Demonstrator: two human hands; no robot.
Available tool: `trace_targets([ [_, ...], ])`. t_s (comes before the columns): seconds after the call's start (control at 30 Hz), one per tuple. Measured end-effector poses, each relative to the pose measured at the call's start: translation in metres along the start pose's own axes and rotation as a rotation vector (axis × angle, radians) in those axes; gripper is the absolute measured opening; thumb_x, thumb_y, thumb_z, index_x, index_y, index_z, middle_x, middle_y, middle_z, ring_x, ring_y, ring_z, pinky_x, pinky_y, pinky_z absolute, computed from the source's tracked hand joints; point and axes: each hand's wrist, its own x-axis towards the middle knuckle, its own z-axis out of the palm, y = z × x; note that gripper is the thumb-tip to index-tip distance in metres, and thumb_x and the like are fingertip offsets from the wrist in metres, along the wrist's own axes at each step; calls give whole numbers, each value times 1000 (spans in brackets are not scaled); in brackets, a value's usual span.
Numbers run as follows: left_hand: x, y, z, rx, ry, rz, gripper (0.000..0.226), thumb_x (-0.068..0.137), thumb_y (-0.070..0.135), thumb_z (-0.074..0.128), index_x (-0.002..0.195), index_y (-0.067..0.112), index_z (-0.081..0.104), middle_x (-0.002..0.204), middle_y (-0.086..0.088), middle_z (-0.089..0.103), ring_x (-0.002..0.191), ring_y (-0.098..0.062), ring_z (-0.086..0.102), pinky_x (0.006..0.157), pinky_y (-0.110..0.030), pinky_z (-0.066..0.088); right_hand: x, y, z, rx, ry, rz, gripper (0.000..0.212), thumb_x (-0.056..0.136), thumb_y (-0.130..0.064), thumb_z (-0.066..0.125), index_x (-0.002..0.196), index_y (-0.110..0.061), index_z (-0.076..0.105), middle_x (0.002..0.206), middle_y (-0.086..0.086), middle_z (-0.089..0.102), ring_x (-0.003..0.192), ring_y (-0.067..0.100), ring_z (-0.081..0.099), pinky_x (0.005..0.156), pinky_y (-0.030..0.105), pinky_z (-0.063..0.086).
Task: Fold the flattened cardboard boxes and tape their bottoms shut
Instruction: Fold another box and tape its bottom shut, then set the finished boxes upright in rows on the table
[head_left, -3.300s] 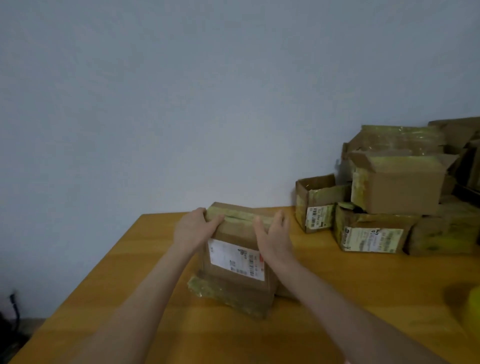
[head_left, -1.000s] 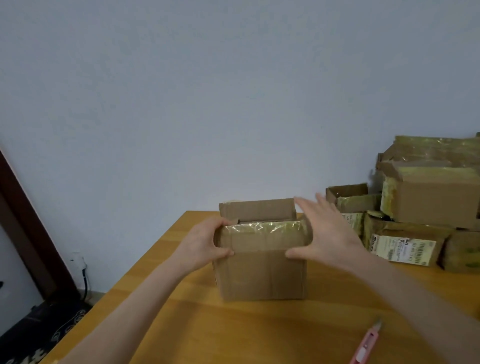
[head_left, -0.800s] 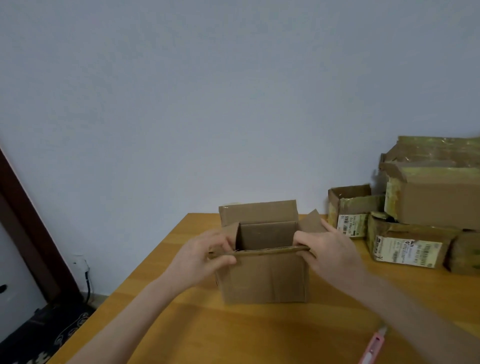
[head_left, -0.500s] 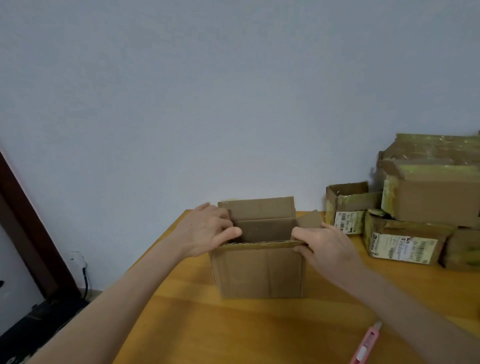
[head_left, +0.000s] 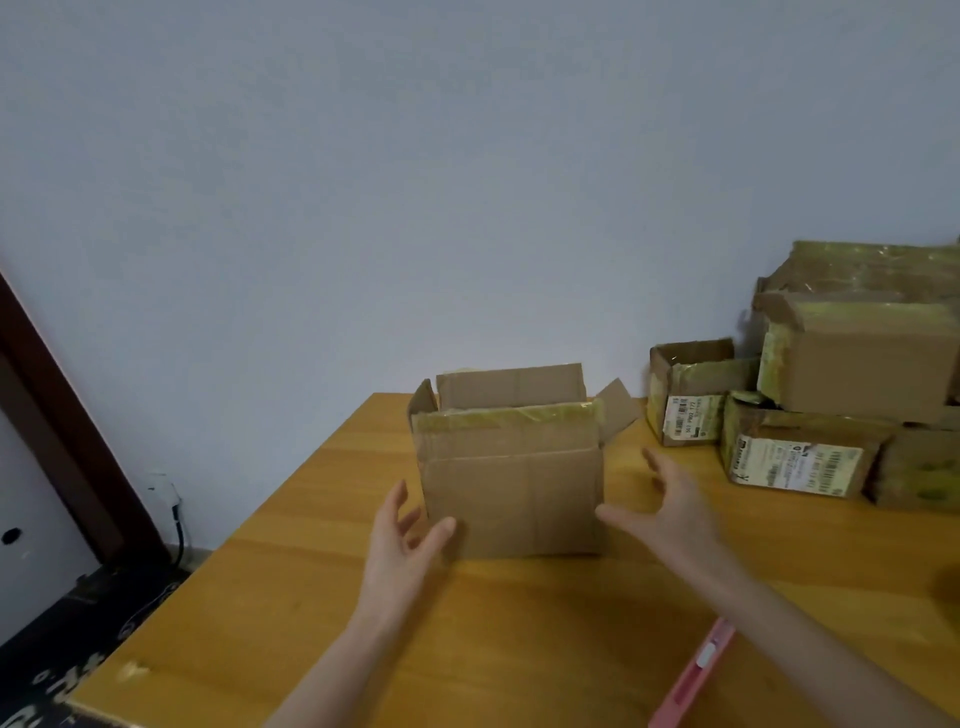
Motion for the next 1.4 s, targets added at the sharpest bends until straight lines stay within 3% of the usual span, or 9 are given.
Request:
trace_targets([
  [0.07, -3, -3, 12, -41, -35, -21, 85, 76, 33, 74, 147, 21, 28, 144, 5, 42, 123, -9, 47, 98, -26, 47, -7, 4, 17, -8, -125, 35, 94, 69, -40, 79, 145, -21, 27, 146, 2, 35, 129, 20, 40, 101, 40, 42],
  [0.17, 8, 0, 18, -105, -33, -51, 75, 80, 31, 72, 143, 19, 33, 135, 6, 49, 114, -7, 51, 85, -15, 50, -2, -8, 38, 92, -121, 59, 82, 76, -32, 75, 143, -18, 30, 140, 2, 43, 125, 22, 46, 99, 37, 44],
  [0.27, 34, -2, 10, -69, 52, -91, 71, 83, 31, 70, 143, 17, 35, 137, 0, 50, 119, -18, 51, 100, -36, 47, 16, -21, 58, 131, -71, 48, 58, 86, -23, 66, 137, -16, 38, 134, 3, 49, 120, 23, 50, 96, 40, 47],
  [0.43, 83, -16, -9, 2, 166, -123, 54, 90, 22, 62, 140, 15, 40, 134, -6, 53, 110, -18, 53, 93, -32, 46, 55, -39, 102, 185, -7, 75, 38, 91, -13, 58, 126, -12, 45, 125, 6, 54, 113, 25, 53, 91, 37, 47],
  [0.77, 198, -59, -32, -20, 233, -180, 56, 92, 24, 60, 143, 17, 37, 136, -5, 52, 121, -24, 52, 99, -38, 45, 151, -56, 187, 122, 20, 95, 35, 91, -20, 59, 123, -13, 48, 117, 2, 57, 104, 21, 56, 81, 31, 47],
  [0.97, 261, -71, -40, 11, 186, -176, 48, 97, 23, 51, 142, 16, 36, 140, -7, 48, 127, -27, 46, 105, -46, 41, 196, -65, 230, 141, -7, 79, 40, 91, -23, 59, 127, -14, 44, 125, 4, 54, 112, 23, 54, 92, 41, 49],
  [1.23, 300, -78, -45, 14, 133, -214, 50, 98, 17, 48, 145, 13, 30, 140, -6, 45, 130, -28, 42, 108, -43, 37, 214, -72, 237, 84, -148, 26, 64, 88, -20, 62, 143, -15, 31, 138, 5, 42, 123, 23, 46, 100, 35, 41],
  [1.33, 284, -79, -37, 28, 300, -288, 61, 96, 21, 53, 148, 9, 22, 148, -13, 36, 134, -33, 38, 109, -48, 35, 197, -70, 218, 49, -151, 16, 62, 90, -21, 60, 143, -17, 30, 140, 4, 38, 125, 21, 42, 100, 31, 37],
  [1.4, 261, -69, -23, 62, 446, -286, 53, 95, 16, 53, 143, 6, 31, 142, -16, 42, 124, -34, 46, 103, -47, 40, 182, -65, 199, 30, -149, 14, 54, 91, -22, 58, 140, -19, 35, 139, 3, 38, 123, 19, 42, 96, 29, 37],
])
